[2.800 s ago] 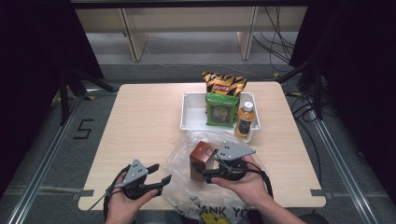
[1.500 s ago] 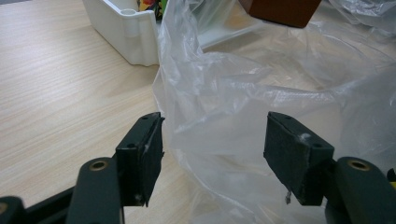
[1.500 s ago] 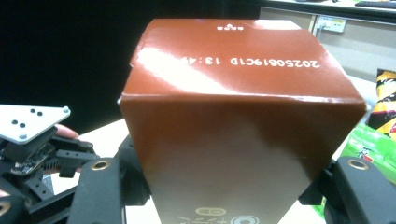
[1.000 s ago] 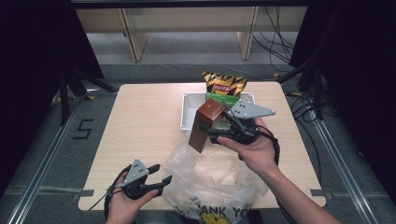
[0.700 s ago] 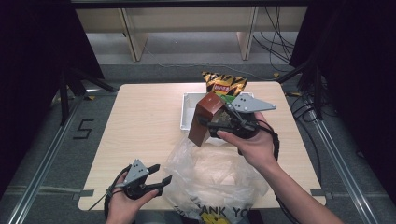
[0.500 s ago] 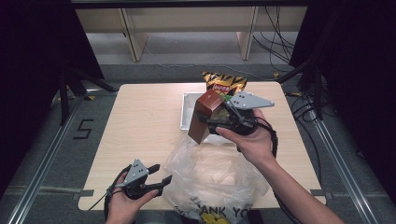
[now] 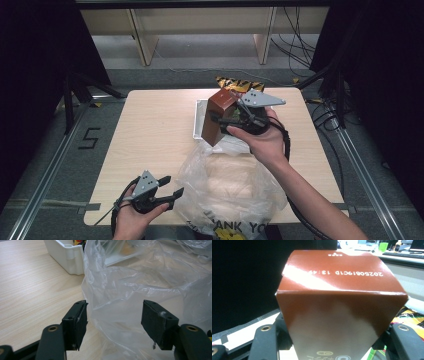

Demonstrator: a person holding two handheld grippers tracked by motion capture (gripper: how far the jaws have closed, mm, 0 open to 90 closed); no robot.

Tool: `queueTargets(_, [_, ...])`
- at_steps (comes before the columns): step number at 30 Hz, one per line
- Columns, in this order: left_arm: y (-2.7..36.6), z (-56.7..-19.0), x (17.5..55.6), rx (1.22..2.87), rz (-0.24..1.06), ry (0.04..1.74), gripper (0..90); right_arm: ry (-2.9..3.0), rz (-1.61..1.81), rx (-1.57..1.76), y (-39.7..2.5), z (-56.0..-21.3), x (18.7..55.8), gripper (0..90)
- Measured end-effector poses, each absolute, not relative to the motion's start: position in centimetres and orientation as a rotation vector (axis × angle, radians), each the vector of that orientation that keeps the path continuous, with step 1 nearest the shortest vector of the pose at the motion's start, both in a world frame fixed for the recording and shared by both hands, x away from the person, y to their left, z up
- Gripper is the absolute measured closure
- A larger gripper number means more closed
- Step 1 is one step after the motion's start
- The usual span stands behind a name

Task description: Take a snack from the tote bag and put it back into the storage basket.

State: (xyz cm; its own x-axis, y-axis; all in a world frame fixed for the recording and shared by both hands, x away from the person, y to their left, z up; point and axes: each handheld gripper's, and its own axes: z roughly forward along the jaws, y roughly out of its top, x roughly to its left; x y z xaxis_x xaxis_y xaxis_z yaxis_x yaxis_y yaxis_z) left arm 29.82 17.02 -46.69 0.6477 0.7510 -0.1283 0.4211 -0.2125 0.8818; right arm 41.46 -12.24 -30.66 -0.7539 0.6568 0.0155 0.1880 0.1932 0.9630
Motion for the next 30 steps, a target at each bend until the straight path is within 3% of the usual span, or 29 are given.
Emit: queueTargets(30, [17.1, -46.7, 29.9, 1.844, 0.4, 0.934, 36.8, 2.038, 1.523, 0.871, -12.0, -31.7, 45.2, 38.3])
